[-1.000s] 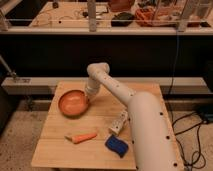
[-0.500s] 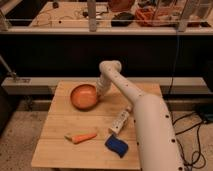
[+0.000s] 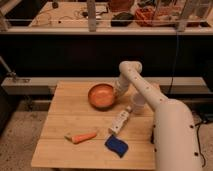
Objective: Drag the ceramic bowl in a circle
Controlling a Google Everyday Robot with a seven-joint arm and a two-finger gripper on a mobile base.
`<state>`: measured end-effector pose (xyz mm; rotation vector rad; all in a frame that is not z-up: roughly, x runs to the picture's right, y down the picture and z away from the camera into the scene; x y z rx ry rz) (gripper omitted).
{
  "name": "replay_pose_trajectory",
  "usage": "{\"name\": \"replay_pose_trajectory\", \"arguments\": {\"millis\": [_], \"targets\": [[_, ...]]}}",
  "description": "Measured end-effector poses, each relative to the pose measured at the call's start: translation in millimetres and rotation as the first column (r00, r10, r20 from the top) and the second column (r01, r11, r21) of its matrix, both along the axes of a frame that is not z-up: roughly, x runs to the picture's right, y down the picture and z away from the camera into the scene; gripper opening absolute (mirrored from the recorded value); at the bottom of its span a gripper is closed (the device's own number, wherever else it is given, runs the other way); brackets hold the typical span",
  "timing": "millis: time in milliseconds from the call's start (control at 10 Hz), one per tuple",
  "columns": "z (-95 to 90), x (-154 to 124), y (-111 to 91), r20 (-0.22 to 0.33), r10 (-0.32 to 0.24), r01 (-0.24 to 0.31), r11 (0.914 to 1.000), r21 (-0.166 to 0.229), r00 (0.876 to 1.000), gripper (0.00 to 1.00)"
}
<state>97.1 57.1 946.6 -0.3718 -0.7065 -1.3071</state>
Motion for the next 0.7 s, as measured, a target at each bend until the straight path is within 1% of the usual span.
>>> {"name": "replay_pose_trajectory", "arguments": {"millis": [100, 200, 300, 400, 500, 700], "targets": [[-13.5, 8.5, 13.1, 0.0, -0.026, 0.026, 0.9996, 0.007, 1.0, 0.0], [-26.9, 11.2, 25.4, 0.005, -0.056, 0.056, 0.9983, 0.015, 0.998, 0.0], [-45.4, 8.9, 40.9, 0.021, -0.103, 0.103, 0.9943, 0.029, 0.994, 0.0], [-58.9, 1.1, 51.5, 0.044, -0.144, 0.143, 0.989, 0.039, 0.989, 0.0], [-65.8, -9.1, 56.6, 0.066, -0.178, 0.175, 0.9834, 0.047, 0.982, 0.0], [-72.5, -36.7, 65.0, 0.11, -0.244, 0.238, 0.9693, 0.06, 0.964, 0.0]]}}
